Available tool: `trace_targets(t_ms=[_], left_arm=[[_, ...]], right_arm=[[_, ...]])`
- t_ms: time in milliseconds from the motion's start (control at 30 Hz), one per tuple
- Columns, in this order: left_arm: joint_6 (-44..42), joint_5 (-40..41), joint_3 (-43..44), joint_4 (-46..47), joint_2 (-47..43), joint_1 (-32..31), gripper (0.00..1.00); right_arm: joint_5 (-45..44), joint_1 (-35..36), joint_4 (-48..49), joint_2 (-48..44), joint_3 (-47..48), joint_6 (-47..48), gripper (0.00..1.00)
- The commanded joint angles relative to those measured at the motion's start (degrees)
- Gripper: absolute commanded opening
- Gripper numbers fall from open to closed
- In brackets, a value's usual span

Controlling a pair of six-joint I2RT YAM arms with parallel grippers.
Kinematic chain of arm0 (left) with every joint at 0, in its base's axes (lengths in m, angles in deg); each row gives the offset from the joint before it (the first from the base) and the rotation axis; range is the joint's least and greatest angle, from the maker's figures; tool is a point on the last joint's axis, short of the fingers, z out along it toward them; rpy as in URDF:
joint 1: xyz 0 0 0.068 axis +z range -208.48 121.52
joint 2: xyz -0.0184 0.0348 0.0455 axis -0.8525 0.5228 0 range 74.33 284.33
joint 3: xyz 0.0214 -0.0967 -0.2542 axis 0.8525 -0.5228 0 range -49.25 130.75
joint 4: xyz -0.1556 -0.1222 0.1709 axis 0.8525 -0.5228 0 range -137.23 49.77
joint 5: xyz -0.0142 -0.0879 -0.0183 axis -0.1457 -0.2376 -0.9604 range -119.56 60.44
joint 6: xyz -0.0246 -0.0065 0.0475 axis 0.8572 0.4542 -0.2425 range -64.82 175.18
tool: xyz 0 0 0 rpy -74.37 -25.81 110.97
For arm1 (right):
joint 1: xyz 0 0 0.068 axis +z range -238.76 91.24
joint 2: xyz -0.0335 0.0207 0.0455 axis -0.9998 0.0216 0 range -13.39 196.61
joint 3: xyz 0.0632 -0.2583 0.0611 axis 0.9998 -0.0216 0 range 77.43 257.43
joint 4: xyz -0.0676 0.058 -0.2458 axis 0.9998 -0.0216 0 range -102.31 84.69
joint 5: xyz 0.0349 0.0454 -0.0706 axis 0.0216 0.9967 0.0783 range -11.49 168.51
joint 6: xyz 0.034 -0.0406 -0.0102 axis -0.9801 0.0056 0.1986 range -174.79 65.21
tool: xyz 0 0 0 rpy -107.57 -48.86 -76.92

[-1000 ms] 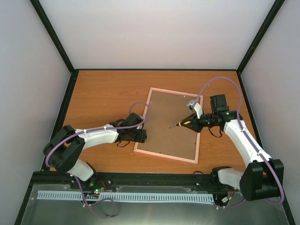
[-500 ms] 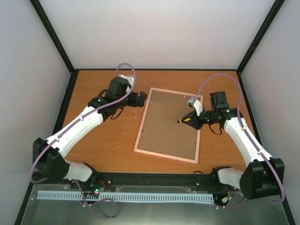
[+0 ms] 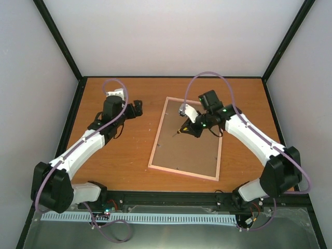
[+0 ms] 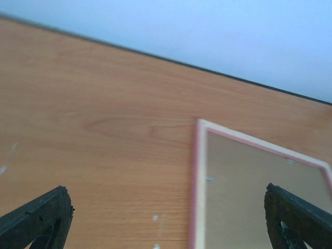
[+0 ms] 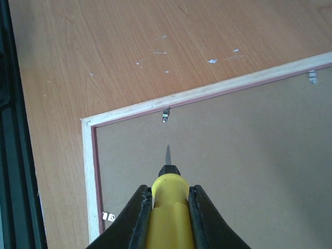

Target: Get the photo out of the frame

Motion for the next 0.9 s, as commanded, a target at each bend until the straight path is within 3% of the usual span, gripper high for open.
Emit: trace_targets(t_ms=[0,67,233,467,567,667,867], left_arm=[[9.73,-0.67,1.58,-2.19,3.84,3.64,1.00],[3.16,-6.88,6.72,-5.92,7.88,3.68,1.00],[5.21,-14.53,12.32,-14.40,14.31,4.62,0.96],[15.83,-24.64,-12.66,1.98,0.25,4.74,0.67],[17.29,-23.99,-18.57,2.04,-3.83,3.33,0.55],[17.44,-21.86,-21.16,0.48,-5.32,-0.12,0.53],[18.08,-23.91,-27.66,6.01,-5.76,-4.86,0.61]], right_arm=[[-5.04,4.17,0.10,5.50,4.46,-0.40,0.03],[-6.22,5.95,0.06,7.99,6.98,-0.49,0.03],[-10.20,10.14,2.34,11.98,10.42,-2.65,0.03],[-9.60,13.45,4.33,16.08,10.29,-3.16,0.03],[-9.28,13.58,4.43,17.99,10.61,-3.27,0.03],[-9.42,13.58,5.18,19.39,10.74,-3.36,0.03],[-7.13,13.58,4.69,21.44,11.35,-3.88,0.03]])
